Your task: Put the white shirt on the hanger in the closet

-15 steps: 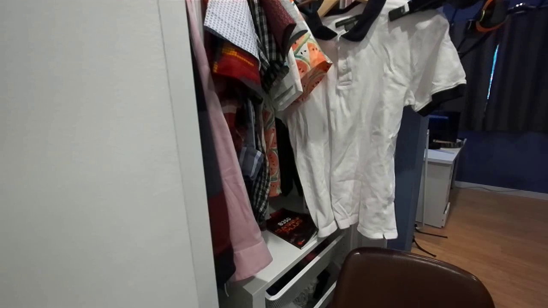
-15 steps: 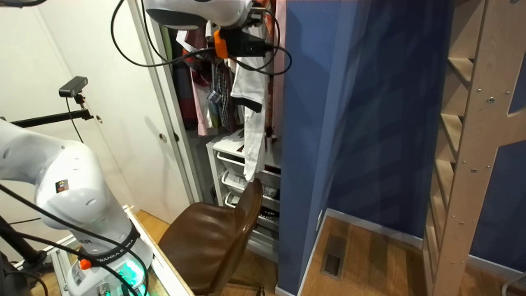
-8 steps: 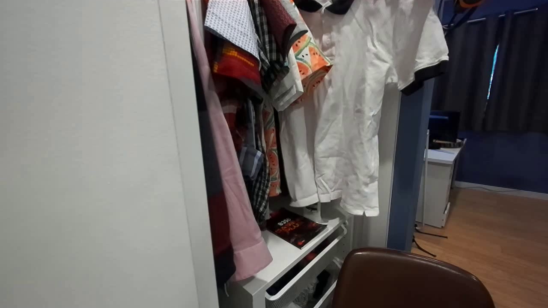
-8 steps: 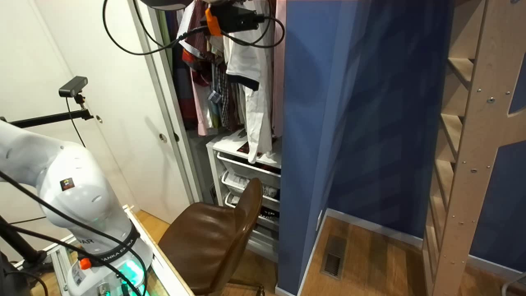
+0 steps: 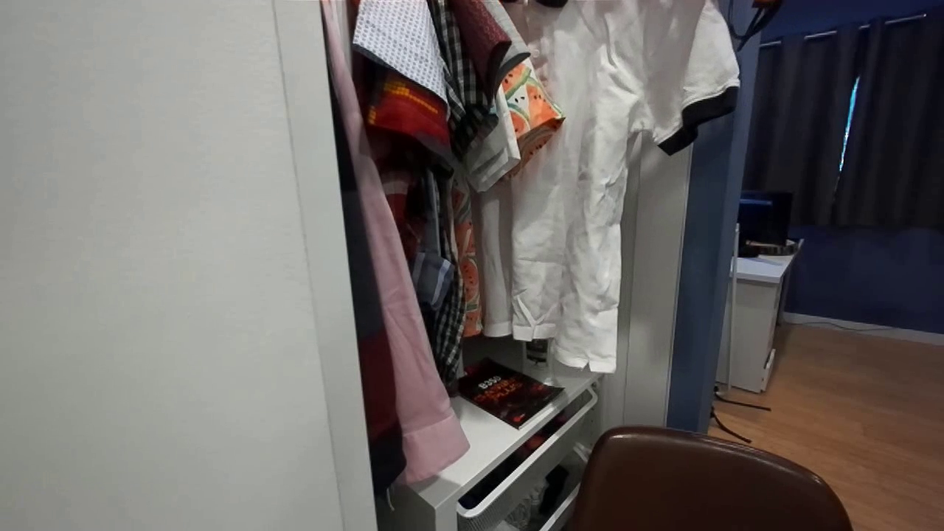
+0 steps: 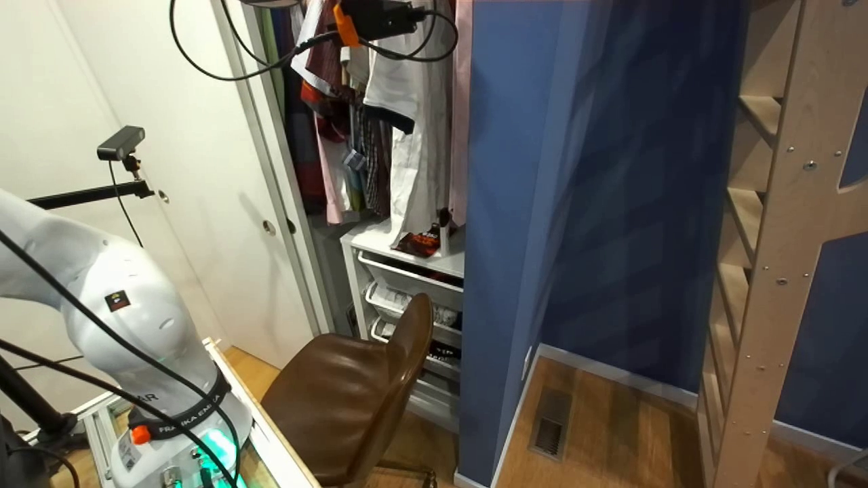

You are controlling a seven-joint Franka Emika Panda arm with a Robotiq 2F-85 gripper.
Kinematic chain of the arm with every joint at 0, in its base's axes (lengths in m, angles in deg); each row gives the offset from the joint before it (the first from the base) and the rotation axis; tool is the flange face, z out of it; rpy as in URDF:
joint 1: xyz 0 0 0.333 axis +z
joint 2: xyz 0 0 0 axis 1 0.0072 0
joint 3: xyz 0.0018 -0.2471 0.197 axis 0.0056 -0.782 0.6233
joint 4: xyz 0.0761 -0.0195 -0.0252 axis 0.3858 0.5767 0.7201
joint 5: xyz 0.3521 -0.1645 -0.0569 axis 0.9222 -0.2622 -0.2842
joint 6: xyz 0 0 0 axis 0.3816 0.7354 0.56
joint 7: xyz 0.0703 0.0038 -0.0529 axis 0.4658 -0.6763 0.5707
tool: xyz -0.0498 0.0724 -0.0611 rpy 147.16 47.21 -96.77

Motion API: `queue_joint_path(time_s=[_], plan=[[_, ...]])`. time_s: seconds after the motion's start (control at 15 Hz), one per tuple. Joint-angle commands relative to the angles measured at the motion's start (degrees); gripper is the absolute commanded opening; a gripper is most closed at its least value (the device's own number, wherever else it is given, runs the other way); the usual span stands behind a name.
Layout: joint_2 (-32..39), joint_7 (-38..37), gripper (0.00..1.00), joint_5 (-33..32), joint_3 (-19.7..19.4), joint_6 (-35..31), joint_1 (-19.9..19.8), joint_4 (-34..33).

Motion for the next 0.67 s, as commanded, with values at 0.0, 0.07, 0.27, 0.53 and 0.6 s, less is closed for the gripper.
queue_joint_path(time_s=[0.0, 0.07, 0.27, 0.53, 0.6], plan=[[0.4, 0.2, 0.18, 0.1, 0.0, -0.1, 0.0, -0.3], [0.6, 0.2, 0.18, 0.1, 0.0, -0.1, 0.0, -0.5], [0.7, 0.3, 0.04, 0.1, 0.0, -0.2, 0.0, -0.6], [4.6, 4.7, 0.04, 3.9, 1.3, -2.5, 1.5, -4.8], [5.6, 5.4, 0.04, 4.5, 1.6, -3.0, 1.8, -6.0]])
